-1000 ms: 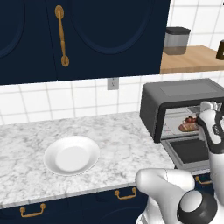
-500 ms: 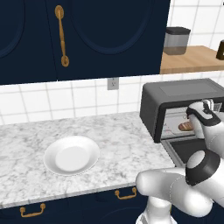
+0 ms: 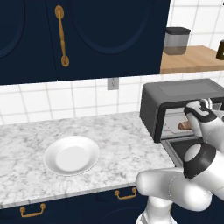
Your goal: Pick up the kebab skewer and baguette bread, and place them inside the toaster oven. Close the toaster oven door and start by setting the timer.
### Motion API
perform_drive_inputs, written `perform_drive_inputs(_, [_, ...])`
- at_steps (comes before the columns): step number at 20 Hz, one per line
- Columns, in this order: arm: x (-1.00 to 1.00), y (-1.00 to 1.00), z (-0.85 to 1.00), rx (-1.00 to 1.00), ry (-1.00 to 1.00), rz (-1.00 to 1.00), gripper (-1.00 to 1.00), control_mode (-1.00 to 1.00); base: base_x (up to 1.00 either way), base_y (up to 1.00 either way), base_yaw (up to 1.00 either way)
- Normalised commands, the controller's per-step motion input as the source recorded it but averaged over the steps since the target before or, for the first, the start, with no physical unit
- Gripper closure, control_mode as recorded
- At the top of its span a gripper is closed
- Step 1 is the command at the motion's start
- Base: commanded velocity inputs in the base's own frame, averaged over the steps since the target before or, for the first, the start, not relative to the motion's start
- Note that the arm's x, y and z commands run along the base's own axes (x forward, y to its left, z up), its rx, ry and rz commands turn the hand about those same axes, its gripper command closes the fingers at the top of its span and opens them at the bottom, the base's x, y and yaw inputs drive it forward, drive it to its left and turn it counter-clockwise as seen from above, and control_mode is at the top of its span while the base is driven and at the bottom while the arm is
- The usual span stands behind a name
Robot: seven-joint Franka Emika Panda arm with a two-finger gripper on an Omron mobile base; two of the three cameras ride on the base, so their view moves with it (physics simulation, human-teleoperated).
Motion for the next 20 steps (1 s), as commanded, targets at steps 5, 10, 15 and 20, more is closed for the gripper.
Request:
perform_drive_inputs(5, [0.04,-0.02,0.00,0.04,0.11,0.24,-1.00,-1.00,0.00,0.00,0.00])
perform_drive_inputs(10, [0.20,0.00,0.00,0.12,0.04,0.22,-1.00,-1.00,0.00,0.00,0.00])
perform_drive_inputs(15, [0.24,0.00,0.00,0.13,0.04,0.06,-1.00,-1.00,0.00,0.00,0.00])
perform_drive_inputs(20, [0.24,-0.01,0.20,0.11,0.00,0.00,-1.00,-1.00,0.00,0.00,0.00])
